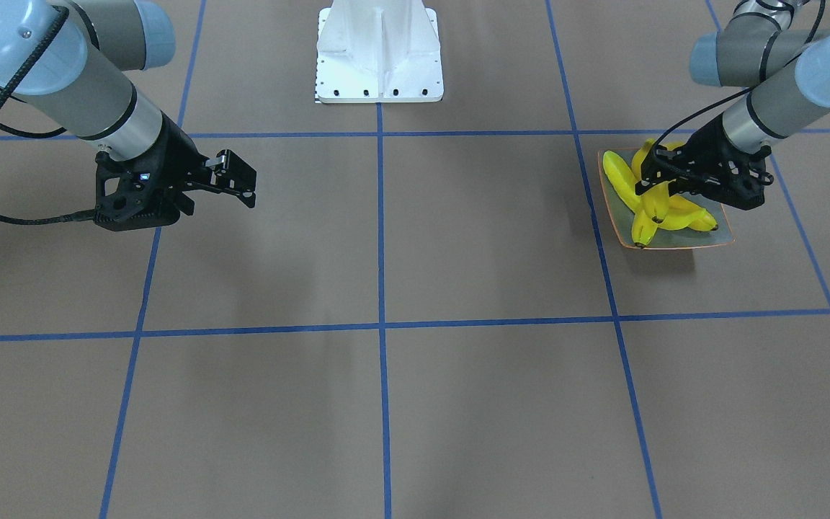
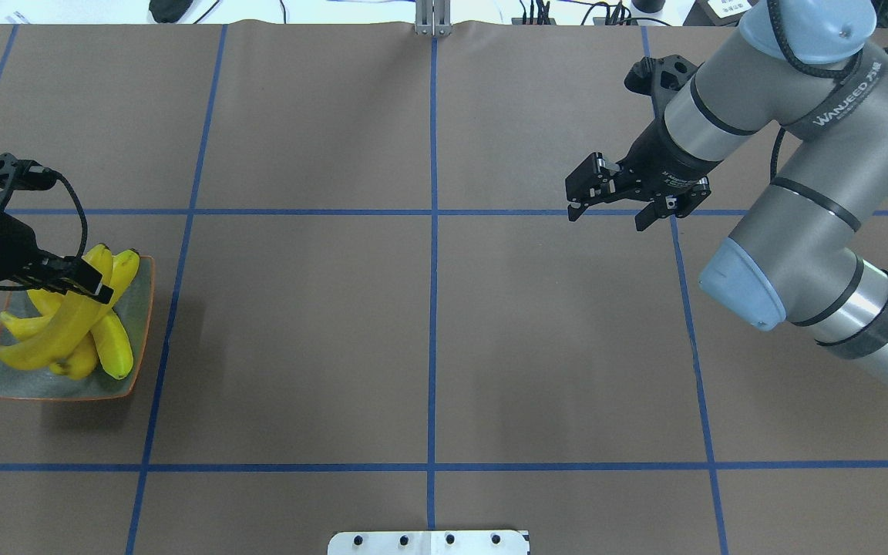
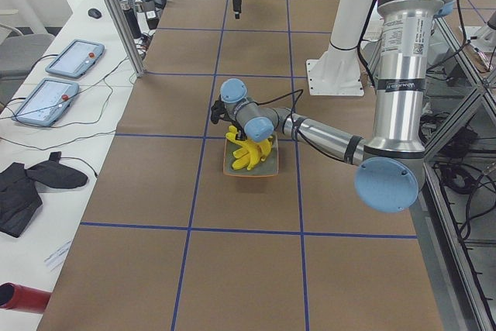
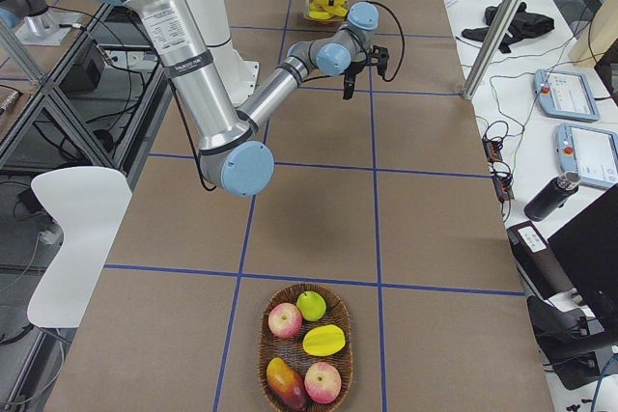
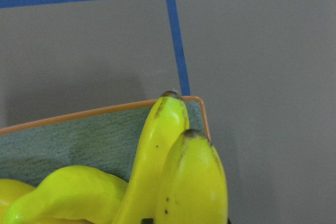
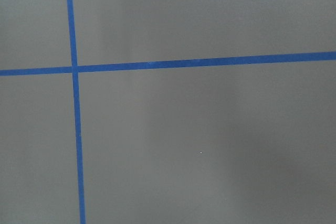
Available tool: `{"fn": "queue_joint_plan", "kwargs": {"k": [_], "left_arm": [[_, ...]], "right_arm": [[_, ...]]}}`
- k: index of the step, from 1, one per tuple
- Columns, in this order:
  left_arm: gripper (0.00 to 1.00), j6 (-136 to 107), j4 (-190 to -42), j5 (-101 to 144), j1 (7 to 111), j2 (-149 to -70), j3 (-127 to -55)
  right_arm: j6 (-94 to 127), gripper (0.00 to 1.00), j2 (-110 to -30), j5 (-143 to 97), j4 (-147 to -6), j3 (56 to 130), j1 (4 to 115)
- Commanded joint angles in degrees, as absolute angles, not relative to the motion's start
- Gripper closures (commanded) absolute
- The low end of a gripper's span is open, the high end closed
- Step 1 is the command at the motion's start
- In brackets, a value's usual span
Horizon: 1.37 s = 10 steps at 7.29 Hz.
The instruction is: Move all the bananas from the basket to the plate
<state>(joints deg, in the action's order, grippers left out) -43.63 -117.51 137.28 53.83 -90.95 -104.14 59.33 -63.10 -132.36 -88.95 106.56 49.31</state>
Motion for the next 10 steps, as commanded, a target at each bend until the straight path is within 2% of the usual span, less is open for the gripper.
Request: {"fn": "queue_joint_plan", "kwargs": {"k": [1, 2, 7, 10], "left_arm": [[0.15, -43.59, -117.60, 137.37, 53.79, -91.05, -104.24], [0.01, -43.59, -117.60, 137.46, 53.88, -91.05, -104.67], [0.01, -43.59, -117.07, 140.52, 54.66, -92.80, -104.59], [0.00, -42.54, -110.51, 138.96, 62.98, -96.23, -103.89]], "right_arm": [[59.33, 0.00, -63.02, -132.36, -88.95, 106.61, 49.31], [59.33, 0.00, -63.02, -132.36, -88.95, 106.52, 49.31], [59.24, 0.00, -63.11, -132.28, -88.86, 106.52, 49.31], [58.80, 0.00, -64.06, -127.47, -88.77, 107.23, 49.57]]}}
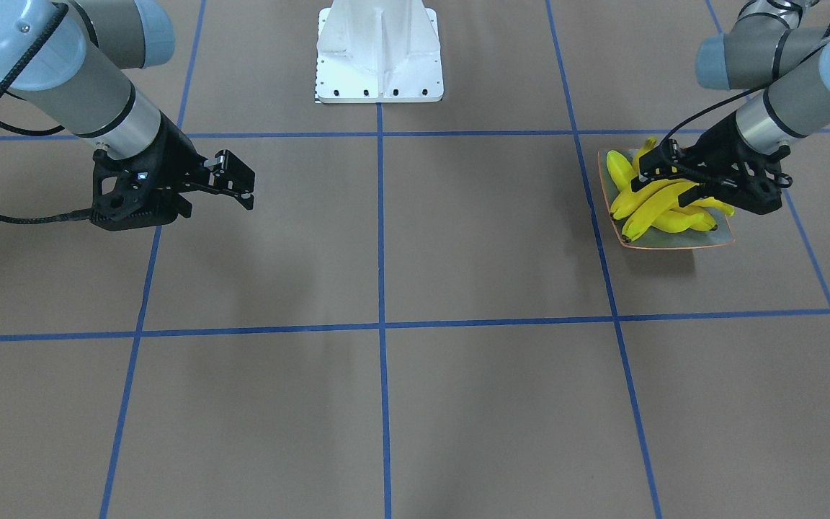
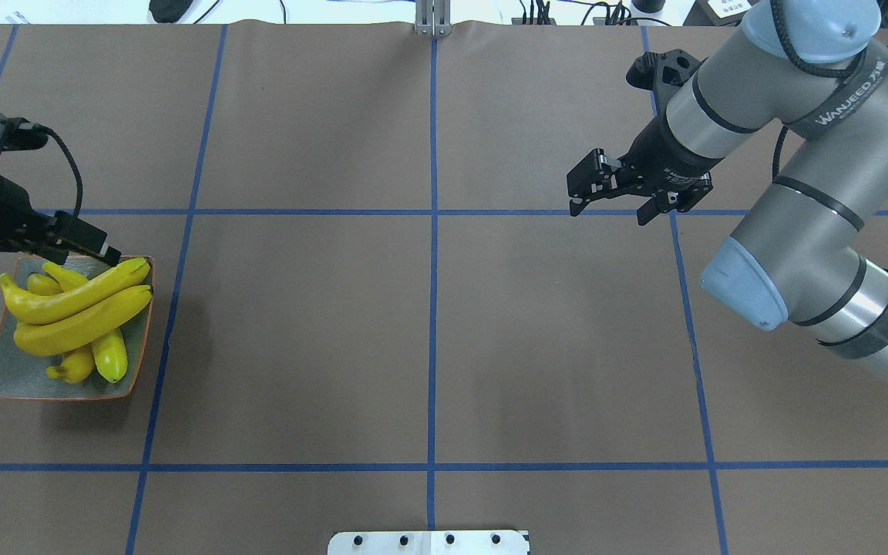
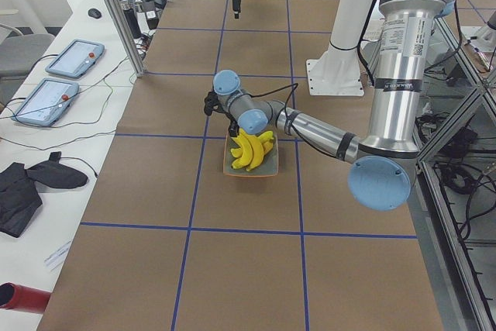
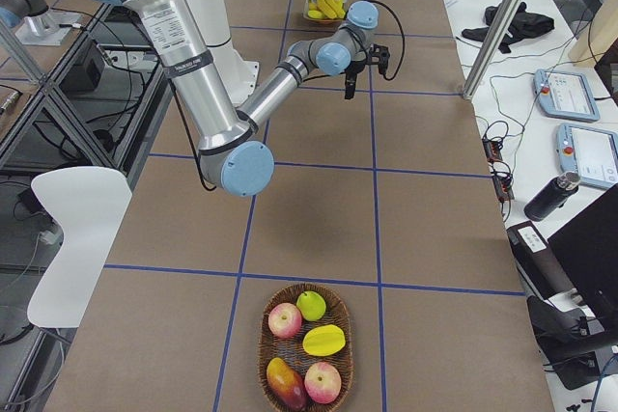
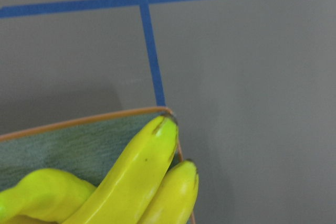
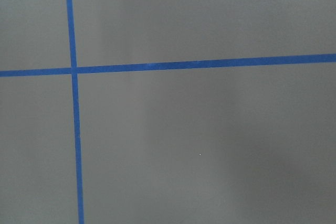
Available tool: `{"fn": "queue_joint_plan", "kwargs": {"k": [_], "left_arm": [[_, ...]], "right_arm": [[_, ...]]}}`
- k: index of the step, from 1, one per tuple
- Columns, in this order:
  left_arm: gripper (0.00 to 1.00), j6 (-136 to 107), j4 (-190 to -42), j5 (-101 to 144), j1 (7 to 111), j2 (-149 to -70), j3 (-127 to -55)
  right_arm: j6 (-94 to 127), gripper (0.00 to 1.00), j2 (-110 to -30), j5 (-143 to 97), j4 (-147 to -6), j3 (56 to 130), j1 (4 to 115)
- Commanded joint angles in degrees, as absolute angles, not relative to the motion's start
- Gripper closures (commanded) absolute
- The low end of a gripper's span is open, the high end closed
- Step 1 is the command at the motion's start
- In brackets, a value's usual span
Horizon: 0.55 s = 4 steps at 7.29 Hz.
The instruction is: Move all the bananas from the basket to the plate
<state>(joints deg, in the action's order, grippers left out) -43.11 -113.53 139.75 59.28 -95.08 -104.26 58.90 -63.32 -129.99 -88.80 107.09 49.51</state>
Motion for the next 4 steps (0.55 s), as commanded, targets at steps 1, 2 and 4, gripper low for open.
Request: {"fn": "queue_joint_plan", "kwargs": {"k": [1, 2, 4], "left_arm": [[0.00, -36.01, -109.96, 138.09, 66.85, -96.41, -101.45], [0.00, -29.77, -109.86, 136.68, 70.89, -96.42, -98.73], [0.00, -17.75, -109.86, 134.67, 76.70, -96.85, -90.04]], "right_arm": [[58.80, 0.00, -64.51, -123.53, -88.42, 107.14, 49.66], [58.89, 0.00, -64.42, -121.66, -87.98, 107.49, 49.83], [55.92, 0.00, -66.70, -118.22, -85.78, 109.59, 52.01]]}}
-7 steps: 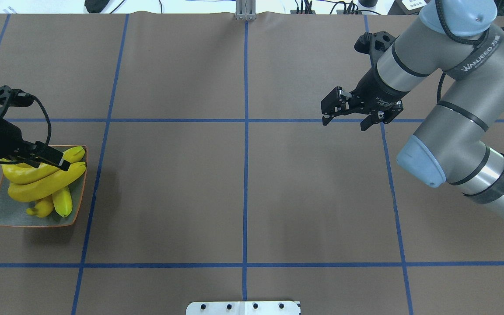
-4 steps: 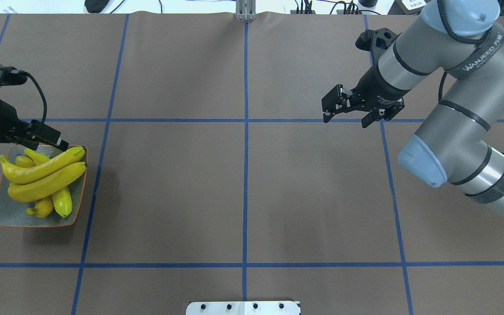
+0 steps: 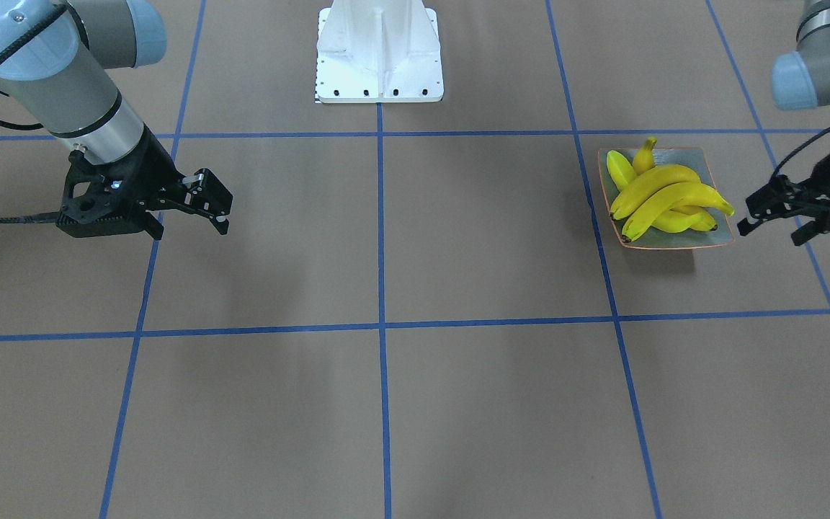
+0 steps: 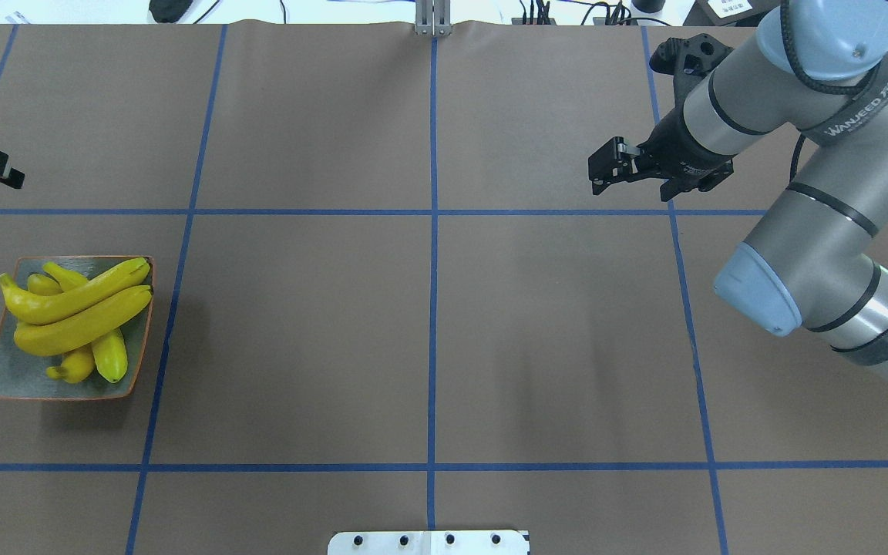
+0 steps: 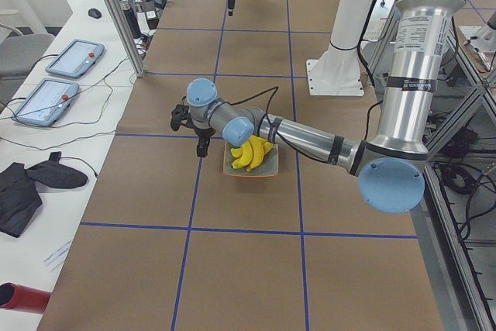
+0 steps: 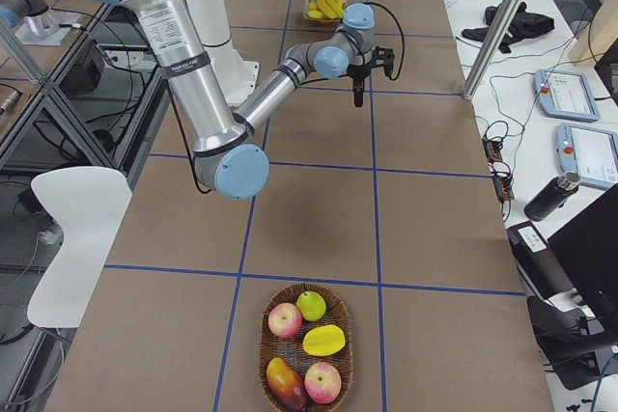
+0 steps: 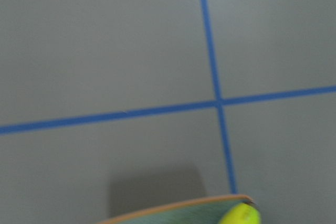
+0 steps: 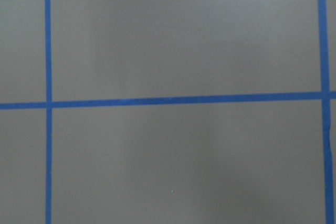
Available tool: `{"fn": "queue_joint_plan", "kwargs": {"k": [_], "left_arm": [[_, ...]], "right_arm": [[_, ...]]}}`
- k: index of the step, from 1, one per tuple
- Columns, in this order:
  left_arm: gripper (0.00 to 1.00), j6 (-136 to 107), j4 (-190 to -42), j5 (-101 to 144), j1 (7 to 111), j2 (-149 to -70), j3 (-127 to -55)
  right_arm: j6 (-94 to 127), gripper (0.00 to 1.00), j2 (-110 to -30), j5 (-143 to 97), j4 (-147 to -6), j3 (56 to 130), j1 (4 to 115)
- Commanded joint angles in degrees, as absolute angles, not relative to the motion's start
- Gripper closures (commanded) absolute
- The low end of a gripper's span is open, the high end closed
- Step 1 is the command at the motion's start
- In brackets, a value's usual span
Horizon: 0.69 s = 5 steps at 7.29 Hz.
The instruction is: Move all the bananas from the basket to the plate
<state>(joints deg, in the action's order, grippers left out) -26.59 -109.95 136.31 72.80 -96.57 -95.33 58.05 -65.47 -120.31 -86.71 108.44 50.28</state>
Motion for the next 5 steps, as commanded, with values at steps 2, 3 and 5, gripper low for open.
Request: {"fn": "queue_joint_plan", "kwargs": {"k": [2, 3, 5], "left_arm": [[0.00, -6.19, -105.60, 128.78, 80.84, -97.21, -85.01], [0.00, -4.93, -103.82, 127.80, 83.21, -97.21, -84.90], [0.00, -3.43, -102.83, 127.88, 85.08, -96.42, -84.82]], "right_arm": [[36.04, 0.00, -77.20, -118.82, -86.91, 110.82, 58.24], [27.16, 0.00, -81.43, -120.74, -89.53, 110.13, 63.84], [15.49, 0.00, -86.29, -123.90, -92.89, 107.17, 74.39]]}}
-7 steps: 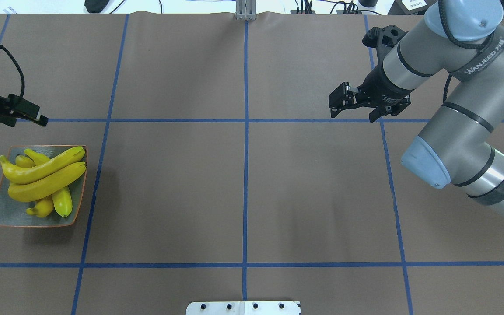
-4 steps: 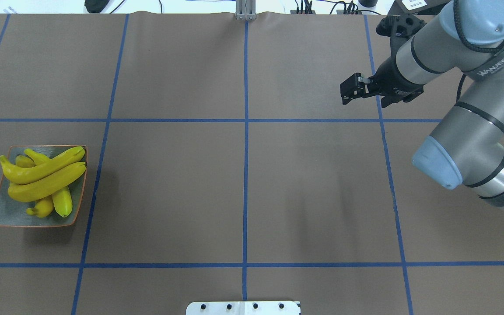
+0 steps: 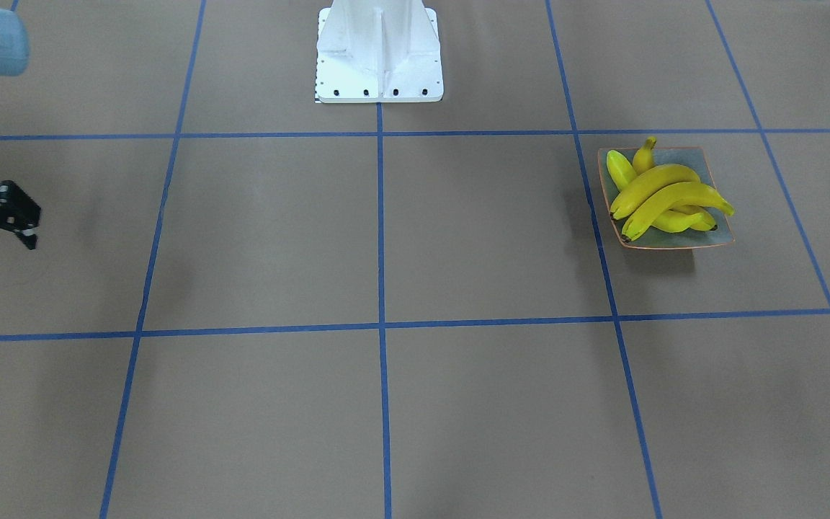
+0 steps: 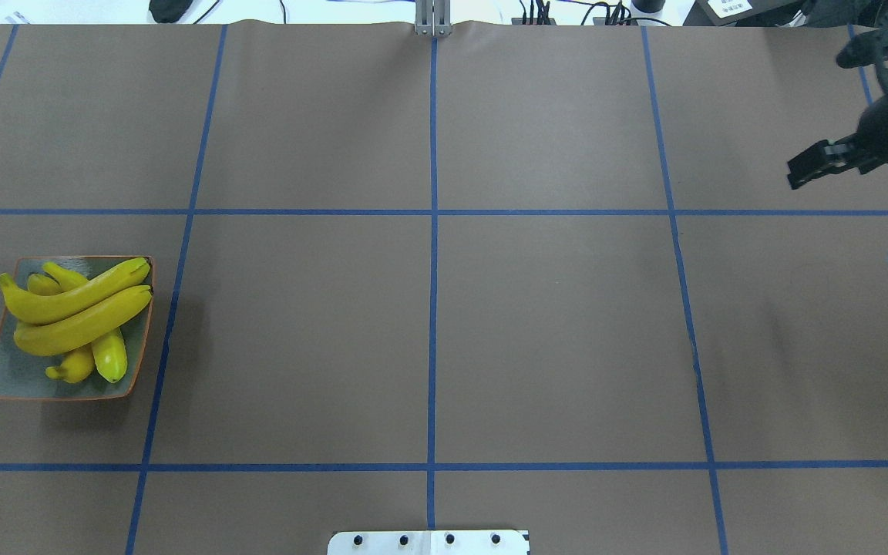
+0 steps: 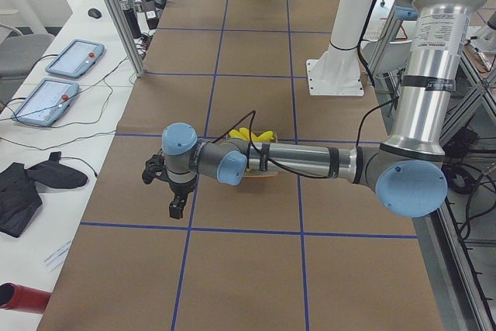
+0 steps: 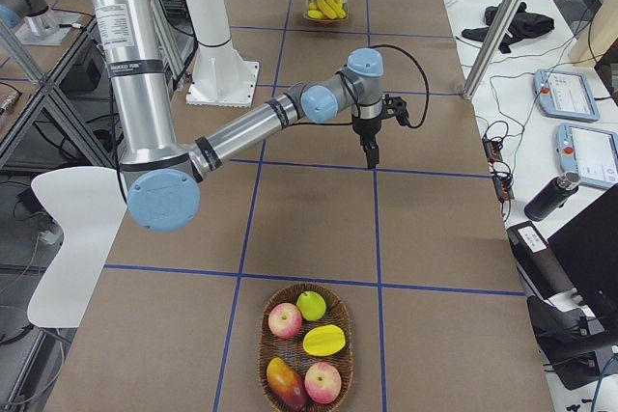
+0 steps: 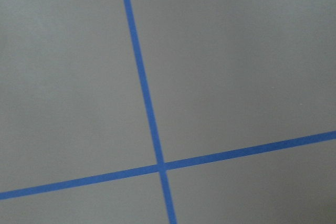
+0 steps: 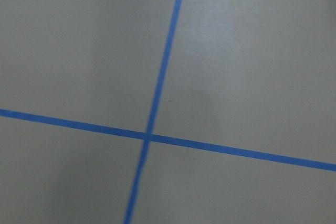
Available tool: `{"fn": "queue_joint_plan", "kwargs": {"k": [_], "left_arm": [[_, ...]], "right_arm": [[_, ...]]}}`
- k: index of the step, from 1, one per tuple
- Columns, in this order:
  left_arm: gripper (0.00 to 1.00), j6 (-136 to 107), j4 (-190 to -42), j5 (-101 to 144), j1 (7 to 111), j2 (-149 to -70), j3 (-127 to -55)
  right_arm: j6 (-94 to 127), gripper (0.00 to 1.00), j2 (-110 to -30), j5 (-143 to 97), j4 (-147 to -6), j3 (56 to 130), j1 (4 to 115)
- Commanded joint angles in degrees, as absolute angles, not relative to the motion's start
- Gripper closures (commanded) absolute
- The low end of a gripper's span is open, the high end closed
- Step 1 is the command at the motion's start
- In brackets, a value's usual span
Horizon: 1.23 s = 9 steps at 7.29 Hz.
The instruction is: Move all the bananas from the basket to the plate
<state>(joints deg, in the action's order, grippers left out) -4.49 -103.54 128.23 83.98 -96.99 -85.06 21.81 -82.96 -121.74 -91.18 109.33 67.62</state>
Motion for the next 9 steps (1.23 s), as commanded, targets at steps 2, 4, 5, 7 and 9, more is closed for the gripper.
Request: {"fn": "queue_joint_plan", "kwargs": {"k": [2, 4, 5, 7, 9], "left_arm": [[0.00, -3.43, -102.83, 128.14, 87.96, -95.98, -84.81], [0.00, -3.51, -102.92, 127.71, 87.81, -94.93, -83.77], [0.00, -3.60, -103.01, 127.79, 87.72, -94.83, -83.41], [0.00, -3.69, -102.66, 128.32, 87.71, -95.18, -81.83], [0.00, -4.30, -102.66, 128.50, 87.63, -95.18, -82.00]], "right_arm": [[3.70, 0.00, -90.08, -132.78, -92.55, 97.70, 87.66], [0.18, 0.00, -90.70, -132.63, -92.90, 93.62, 90.25], [0.09, 0.00, -90.79, -132.63, -94.21, 93.86, 91.92], [0.17, 0.00, -91.05, -132.80, -99.74, 97.19, 93.16], [0.26, 0.00, -91.14, -133.59, -99.76, 97.47, 93.08]]}}
